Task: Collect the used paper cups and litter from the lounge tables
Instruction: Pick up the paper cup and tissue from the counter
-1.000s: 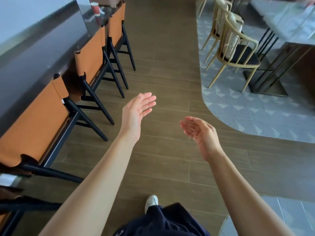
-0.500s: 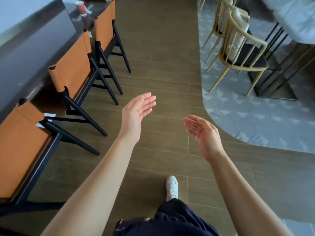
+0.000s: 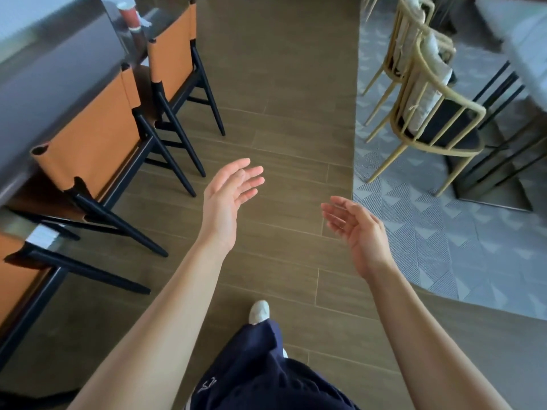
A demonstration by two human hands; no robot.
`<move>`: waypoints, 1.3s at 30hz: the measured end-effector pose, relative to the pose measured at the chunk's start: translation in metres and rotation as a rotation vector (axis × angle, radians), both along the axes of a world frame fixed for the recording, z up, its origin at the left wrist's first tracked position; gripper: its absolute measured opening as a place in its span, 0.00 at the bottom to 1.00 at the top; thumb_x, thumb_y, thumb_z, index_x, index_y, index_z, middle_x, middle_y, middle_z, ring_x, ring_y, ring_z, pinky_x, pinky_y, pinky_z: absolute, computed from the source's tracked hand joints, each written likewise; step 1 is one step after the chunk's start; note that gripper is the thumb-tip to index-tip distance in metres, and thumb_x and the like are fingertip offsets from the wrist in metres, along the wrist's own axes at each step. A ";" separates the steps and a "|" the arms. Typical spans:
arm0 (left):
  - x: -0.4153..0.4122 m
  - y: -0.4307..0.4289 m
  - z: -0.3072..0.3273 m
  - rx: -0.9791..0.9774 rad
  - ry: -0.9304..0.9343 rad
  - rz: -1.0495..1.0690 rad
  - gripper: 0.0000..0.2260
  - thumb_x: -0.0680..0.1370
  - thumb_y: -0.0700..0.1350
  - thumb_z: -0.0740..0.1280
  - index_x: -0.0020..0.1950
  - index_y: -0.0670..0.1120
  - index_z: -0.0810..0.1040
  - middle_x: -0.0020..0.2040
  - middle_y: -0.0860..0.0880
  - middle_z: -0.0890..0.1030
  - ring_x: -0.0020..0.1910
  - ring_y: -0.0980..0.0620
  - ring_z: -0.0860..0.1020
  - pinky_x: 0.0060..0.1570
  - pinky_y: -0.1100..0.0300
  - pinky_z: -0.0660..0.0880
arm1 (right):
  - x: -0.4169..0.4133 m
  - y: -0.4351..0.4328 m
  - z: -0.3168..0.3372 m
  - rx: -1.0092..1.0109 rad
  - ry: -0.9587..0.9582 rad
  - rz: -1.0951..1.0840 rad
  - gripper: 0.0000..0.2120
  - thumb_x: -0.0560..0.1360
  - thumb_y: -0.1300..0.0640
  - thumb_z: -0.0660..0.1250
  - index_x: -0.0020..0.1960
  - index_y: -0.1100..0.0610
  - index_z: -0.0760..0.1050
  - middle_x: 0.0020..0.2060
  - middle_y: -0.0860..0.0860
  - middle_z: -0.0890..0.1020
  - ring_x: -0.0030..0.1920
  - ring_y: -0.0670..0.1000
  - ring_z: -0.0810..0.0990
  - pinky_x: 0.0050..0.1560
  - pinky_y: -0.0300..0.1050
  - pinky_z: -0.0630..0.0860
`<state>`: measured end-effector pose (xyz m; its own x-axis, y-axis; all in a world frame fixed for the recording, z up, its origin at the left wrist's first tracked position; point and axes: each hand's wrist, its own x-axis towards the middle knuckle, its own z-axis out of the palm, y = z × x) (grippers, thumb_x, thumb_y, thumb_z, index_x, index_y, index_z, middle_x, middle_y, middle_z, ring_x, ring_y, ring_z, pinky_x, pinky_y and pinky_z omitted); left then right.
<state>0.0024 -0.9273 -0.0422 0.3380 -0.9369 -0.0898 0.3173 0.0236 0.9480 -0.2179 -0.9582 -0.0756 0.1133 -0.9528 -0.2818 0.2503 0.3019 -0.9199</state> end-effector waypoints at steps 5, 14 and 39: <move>0.016 -0.077 -0.006 0.003 0.030 0.024 0.12 0.81 0.42 0.59 0.64 0.42 0.74 0.56 0.43 0.83 0.56 0.46 0.81 0.61 0.51 0.75 | 0.016 -0.077 -0.004 -0.016 0.028 0.016 0.13 0.80 0.58 0.56 0.54 0.59 0.79 0.50 0.58 0.84 0.54 0.56 0.82 0.61 0.52 0.73; 0.067 -0.227 0.008 -0.003 -0.003 0.006 0.11 0.81 0.41 0.59 0.61 0.44 0.75 0.55 0.44 0.84 0.56 0.46 0.82 0.62 0.49 0.74 | 0.063 -0.227 0.011 -0.041 0.027 0.015 0.13 0.80 0.59 0.57 0.53 0.59 0.79 0.50 0.59 0.84 0.55 0.57 0.81 0.64 0.55 0.71; 0.062 -0.576 0.013 -0.031 0.000 0.187 0.10 0.81 0.41 0.58 0.58 0.45 0.78 0.55 0.43 0.83 0.56 0.46 0.82 0.60 0.52 0.75 | 0.057 -0.604 0.011 -0.021 -0.084 0.084 0.13 0.80 0.59 0.56 0.53 0.60 0.79 0.48 0.60 0.84 0.55 0.57 0.82 0.64 0.55 0.72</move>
<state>0.0646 -1.5035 -0.0297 0.5063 -0.8602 -0.0617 0.3046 0.1114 0.9459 -0.1610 -1.5623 -0.0649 0.2155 -0.9444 -0.2484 0.3009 0.3062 -0.9032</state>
